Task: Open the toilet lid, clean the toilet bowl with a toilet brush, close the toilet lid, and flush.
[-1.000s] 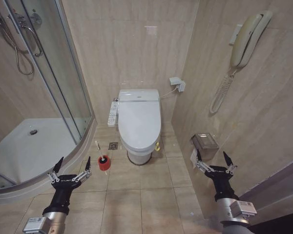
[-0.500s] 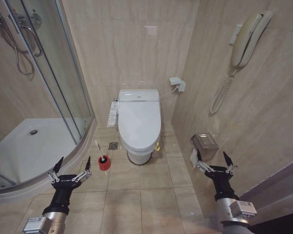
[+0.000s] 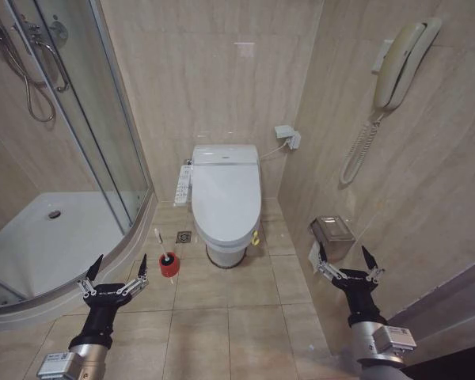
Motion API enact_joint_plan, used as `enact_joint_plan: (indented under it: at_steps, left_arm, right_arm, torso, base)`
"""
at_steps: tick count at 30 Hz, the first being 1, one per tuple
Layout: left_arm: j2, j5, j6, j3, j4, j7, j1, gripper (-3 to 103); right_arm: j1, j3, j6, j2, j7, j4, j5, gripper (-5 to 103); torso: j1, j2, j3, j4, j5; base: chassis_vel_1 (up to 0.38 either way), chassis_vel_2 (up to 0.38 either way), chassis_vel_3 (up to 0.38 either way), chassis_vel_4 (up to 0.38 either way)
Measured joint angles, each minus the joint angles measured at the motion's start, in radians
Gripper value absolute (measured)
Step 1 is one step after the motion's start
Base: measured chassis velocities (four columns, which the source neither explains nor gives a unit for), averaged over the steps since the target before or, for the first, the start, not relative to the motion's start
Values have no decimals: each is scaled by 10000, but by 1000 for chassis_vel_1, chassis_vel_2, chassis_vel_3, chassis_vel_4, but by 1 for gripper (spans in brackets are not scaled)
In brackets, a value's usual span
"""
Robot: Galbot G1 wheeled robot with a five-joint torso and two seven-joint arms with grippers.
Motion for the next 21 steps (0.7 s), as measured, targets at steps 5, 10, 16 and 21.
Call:
enact_joint_plan:
  at_steps: [5, 10, 16, 21]
  left_arm:
    - [0, 0, 0, 0, 0, 0, 0, 100]
    - [0, 0, 0, 0, -1, 0, 0, 100]
    - [0, 0, 0, 0, 0, 0, 0, 100]
    - [0, 0, 0, 0, 0, 0, 0, 100]
  right_arm:
    - [0, 0, 0, 0, 0, 0, 0, 100]
    - [0, 0, 0, 0, 0, 0, 0, 100]
    - [0, 0, 0, 0, 0, 0, 0, 100]
    - [0, 0, 0, 0, 0, 0, 0, 100]
  torso:
    - [0, 0, 0, 0, 0]
    - [0, 0, 0, 0, 0]
    - [0, 0, 0, -1, 1]
    - [0, 0, 0, 0, -1]
  base:
    - [0, 0, 0, 0]
    - [0, 0, 0, 0]
    - [0, 0, 0, 0]
    - [0, 0, 0, 0]
